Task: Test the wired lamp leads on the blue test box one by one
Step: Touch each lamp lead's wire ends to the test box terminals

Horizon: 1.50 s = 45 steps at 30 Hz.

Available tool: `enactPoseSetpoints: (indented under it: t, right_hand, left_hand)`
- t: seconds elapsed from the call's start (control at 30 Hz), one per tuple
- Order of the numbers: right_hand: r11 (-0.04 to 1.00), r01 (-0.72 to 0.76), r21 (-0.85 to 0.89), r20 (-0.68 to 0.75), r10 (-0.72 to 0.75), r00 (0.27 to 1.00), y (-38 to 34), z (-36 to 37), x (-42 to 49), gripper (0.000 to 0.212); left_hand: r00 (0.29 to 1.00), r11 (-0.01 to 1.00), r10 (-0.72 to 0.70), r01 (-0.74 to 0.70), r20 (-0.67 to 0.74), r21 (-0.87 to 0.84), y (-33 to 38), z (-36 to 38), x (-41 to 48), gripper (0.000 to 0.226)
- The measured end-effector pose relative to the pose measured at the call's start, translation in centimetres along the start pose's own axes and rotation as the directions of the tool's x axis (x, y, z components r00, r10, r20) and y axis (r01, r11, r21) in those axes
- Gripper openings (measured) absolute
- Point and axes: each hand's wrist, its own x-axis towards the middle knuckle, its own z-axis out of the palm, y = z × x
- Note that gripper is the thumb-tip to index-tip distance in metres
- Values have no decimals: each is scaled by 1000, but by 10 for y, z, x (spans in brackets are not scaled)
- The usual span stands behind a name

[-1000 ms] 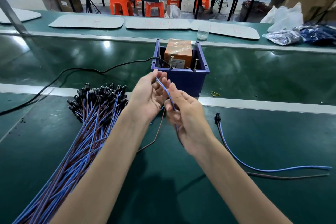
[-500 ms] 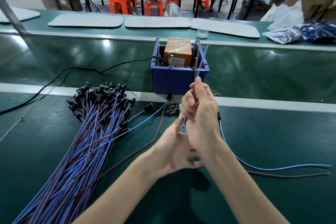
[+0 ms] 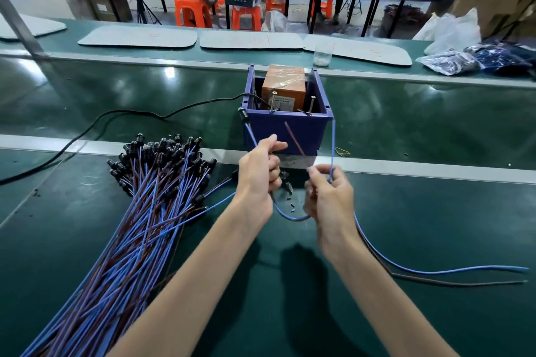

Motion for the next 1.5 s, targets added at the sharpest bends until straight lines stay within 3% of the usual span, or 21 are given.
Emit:
enactPoseSetpoints:
  t: [0.17,0.3,0.47,0.63,0.77,0.93,1.17,1.27,1.5]
  right_hand:
    - [999,10,-32,60,-8,998,13,9,-2,21]
    - [999,14,-28,51,-13,999,17,13,-1,21]
    - [994,51,96,42,-55,998,21,16,-4,33]
    - [990,137,25,-3,-137,991,21,16,3,35]
    - [981,194,-23,-18,-194,981,25,14,1,32]
    - [986,160,46,-40,-158,987,24,9,7,31]
    - [986,166,-23,-18,-166,986,26,11,8,29]
    - [984,174,-37,35,-173,984,29,18,6,29]
    - [983,172,-68,48,-169,984,34,21,4,33]
  left_hand:
    - [994,971,113,-111,4,212,-8,6,-3,19]
    - [982,973,187,-185,-3,139,-18,6,-5,22]
    - [959,961,274,-276,-73,-11,-24,4,-5,12]
    - [932,942,334,-329,-141,62,-22,-4,-1,27]
    - [958,949,238,-265,-163,-174,-6,-11,3,44]
    - [968,889,210,-248,-139,-385,23,-29,17,27]
    - [974,953,224,-213,26,-217,24,-30,11,41]
    - [970,970,243,-243,-23,-17,3,-14,1,22]
    - [957,957,289,-288,-19,28,-25,-3,-5,6]
